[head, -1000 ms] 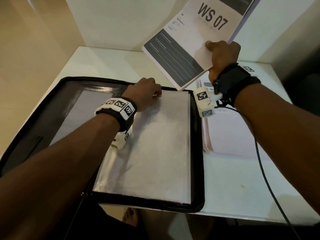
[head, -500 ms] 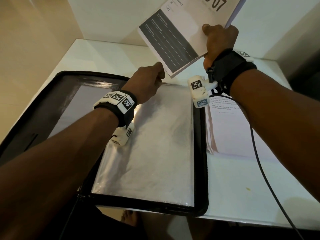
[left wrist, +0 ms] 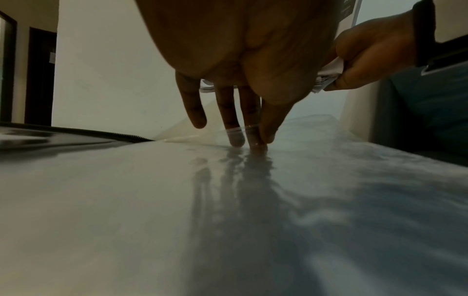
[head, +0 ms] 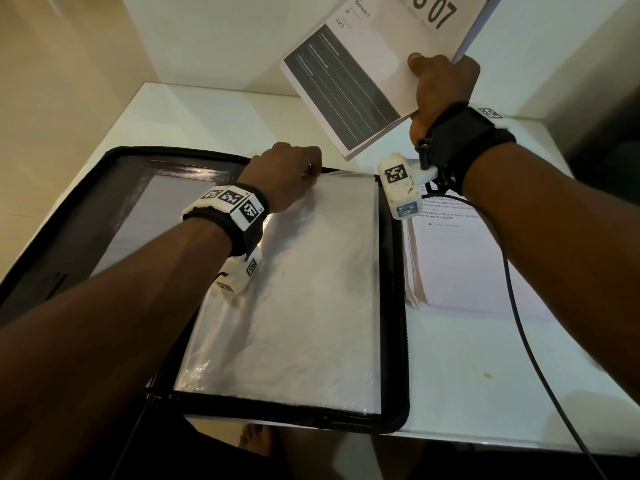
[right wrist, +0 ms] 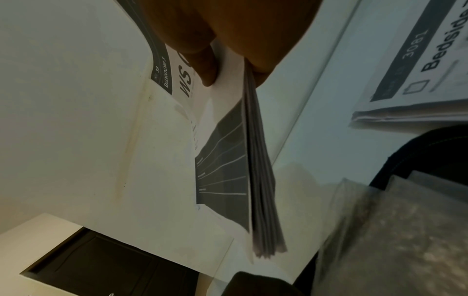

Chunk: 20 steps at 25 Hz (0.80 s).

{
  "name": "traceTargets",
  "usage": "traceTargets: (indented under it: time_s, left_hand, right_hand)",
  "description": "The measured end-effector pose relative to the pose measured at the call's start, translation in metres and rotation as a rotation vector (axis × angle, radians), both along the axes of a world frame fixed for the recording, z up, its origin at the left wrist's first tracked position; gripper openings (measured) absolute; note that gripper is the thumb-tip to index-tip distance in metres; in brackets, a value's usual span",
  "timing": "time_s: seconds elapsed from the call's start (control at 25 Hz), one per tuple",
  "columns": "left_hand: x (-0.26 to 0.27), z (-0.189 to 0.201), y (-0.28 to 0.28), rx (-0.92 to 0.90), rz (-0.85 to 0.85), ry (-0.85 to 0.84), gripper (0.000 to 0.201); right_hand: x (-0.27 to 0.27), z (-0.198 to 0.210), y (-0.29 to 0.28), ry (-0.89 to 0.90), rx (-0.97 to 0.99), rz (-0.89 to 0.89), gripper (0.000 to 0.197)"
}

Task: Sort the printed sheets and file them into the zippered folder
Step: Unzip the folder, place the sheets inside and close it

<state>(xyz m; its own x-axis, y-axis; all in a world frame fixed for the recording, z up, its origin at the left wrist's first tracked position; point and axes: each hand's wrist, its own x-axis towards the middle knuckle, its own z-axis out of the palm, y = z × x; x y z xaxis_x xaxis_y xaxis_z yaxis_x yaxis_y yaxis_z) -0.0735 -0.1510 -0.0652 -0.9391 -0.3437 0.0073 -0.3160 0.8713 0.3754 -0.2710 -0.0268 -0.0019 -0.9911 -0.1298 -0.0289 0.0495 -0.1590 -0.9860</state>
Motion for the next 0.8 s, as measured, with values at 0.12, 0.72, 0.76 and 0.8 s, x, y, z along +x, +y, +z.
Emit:
traceTargets:
  time_s: [0.12, 0.72, 0.76, 0.8]
  left_hand:
    - [0.002, 0.001, 0.002, -0.057, -0.001, -0.024, 0.022]
    - [0.012, -0.001, 0.002, 0.046, -0.109, 0.078, 0.015]
    - [0.013, 0.000, 0.002, 0.079, -0.110, 0.053, 0.016]
    - [0.013, 0.001, 0.001, 0.097, -0.108, 0.038, 0.017]
  right_hand:
    - [0.000, 0.001, -0.003, 0.027, -0.014, -0.010, 0.028]
    - [0.012, -0.011, -0.013, 0.066, -0.016, -0.013, 0.029]
    - [0.014, -0.011, -0.014, 0.069, -0.034, 0.000, 0.028]
    - [0.017, -0.013, -0.015, 0.075, -0.046, 0.014, 0.027]
